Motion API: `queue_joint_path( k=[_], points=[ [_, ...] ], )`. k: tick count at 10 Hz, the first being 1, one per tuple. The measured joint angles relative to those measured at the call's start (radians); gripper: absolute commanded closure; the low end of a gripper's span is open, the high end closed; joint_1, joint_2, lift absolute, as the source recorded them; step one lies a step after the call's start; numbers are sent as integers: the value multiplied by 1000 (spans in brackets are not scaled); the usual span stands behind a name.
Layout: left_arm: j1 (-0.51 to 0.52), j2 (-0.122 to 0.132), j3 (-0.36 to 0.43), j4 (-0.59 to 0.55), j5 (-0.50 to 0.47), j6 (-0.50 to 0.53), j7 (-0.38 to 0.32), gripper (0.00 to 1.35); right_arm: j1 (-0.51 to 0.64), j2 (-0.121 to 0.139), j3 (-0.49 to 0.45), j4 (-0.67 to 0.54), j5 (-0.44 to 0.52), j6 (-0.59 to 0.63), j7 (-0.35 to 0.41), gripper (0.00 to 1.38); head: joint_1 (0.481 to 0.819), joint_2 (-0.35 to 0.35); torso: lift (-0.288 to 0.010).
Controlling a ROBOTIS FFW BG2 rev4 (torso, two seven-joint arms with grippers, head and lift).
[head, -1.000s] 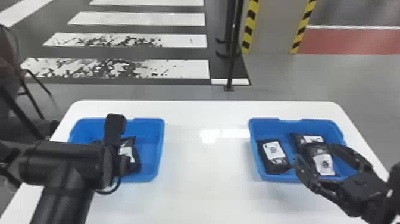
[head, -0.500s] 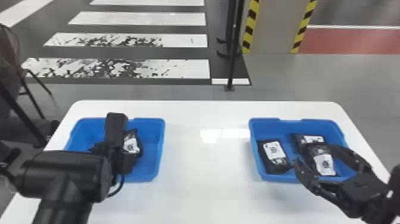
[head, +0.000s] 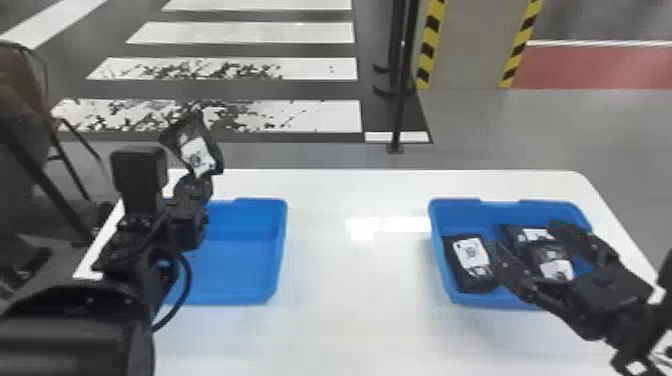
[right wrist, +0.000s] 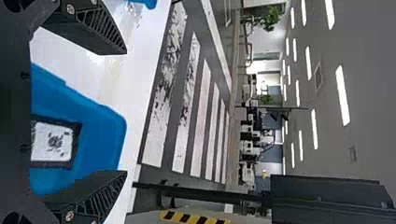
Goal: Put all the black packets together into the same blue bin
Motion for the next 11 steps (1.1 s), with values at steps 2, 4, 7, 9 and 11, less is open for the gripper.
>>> queue_joint_path(
  k=[2,4,7,9,11],
  points=[
    [100,-13,-15,-7,6,-334,-22,1211,-85,-11,49,-11,-87,65,0,107,695,47,-110],
    [158,-14,-57,71,-23,-599,-39,1211,-188,-21,103,-5,-159,115,-2,104,686,54,-110],
    [171,-8,-104,231,-103,-882,-52,1211,-349,-36,189,45,-236,139,-7,104,658,59,-110],
    [157,-4,-124,295,-155,-977,-58,1211,-433,-43,259,63,-279,174,-10,104,642,82,-110],
    [125,19,-205,348,-163,-1023,-57,1211,-491,-47,348,75,-324,201,-18,102,643,89,-110]
  ],
)
